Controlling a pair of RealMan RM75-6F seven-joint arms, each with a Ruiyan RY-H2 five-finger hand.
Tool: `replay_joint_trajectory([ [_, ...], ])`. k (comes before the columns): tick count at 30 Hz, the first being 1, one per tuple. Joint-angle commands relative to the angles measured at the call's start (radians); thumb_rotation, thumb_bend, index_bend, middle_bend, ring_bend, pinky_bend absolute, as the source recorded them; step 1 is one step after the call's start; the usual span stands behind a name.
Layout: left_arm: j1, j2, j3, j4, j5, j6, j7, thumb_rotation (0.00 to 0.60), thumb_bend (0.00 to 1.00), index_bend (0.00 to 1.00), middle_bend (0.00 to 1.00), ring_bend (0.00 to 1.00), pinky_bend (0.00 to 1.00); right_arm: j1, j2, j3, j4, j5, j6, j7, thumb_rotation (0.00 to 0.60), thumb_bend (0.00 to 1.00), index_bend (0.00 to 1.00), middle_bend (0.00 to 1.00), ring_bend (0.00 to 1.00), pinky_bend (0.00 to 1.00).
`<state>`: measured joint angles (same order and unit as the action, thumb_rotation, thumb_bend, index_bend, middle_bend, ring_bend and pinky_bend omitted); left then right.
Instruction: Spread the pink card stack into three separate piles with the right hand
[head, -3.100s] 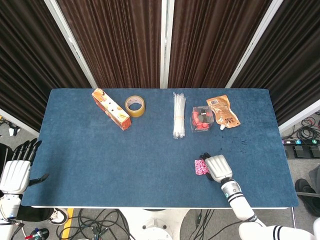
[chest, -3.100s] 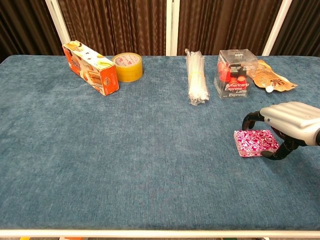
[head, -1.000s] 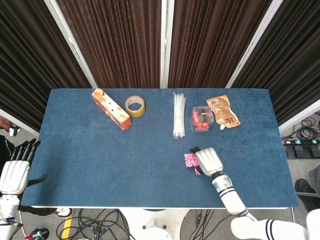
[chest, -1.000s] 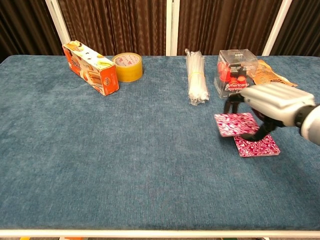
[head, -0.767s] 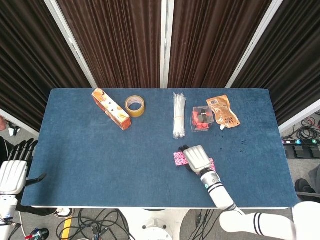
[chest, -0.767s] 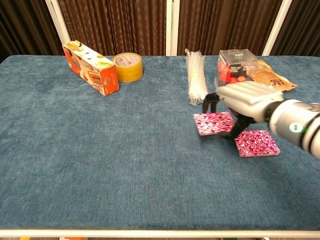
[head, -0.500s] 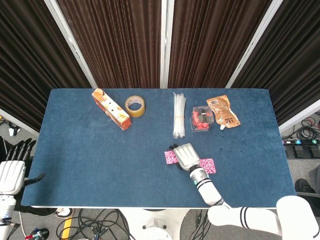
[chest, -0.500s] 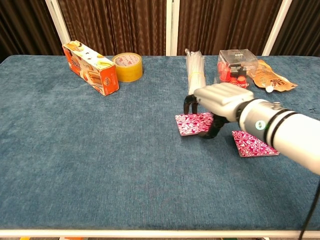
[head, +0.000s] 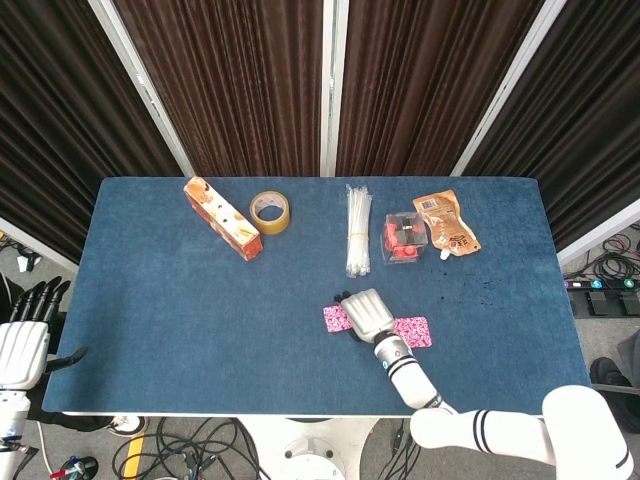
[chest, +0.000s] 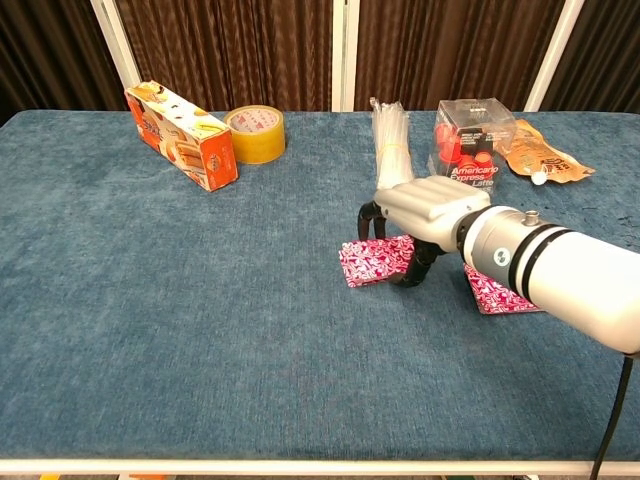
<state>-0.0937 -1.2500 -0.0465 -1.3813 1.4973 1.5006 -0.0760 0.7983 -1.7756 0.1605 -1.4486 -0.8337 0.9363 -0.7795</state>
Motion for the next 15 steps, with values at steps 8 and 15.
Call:
replay_joint_trajectory([
  [8, 0.001, -0.001, 0.0, 0.003, 0.0, 0.0, -0.001, 0.6, 0.0, 0.04, 0.03, 0.0, 0.1, 0.017, 0.03, -0.016, -0.029, 0.012, -0.003, 0.019, 0.6, 0.2, 0.2, 0.19, 0.78, 0.85],
  [15, 0.002, 0.001, -0.002, 0.002, -0.001, 0.003, -0.004, 0.6, 0.0, 0.04, 0.03, 0.0, 0.1, -0.002, 0.073, -0.032, -0.087, -0.049, 0.043, 0.059, 0.6, 0.2, 0.2, 0.19, 0.78, 0.85],
])
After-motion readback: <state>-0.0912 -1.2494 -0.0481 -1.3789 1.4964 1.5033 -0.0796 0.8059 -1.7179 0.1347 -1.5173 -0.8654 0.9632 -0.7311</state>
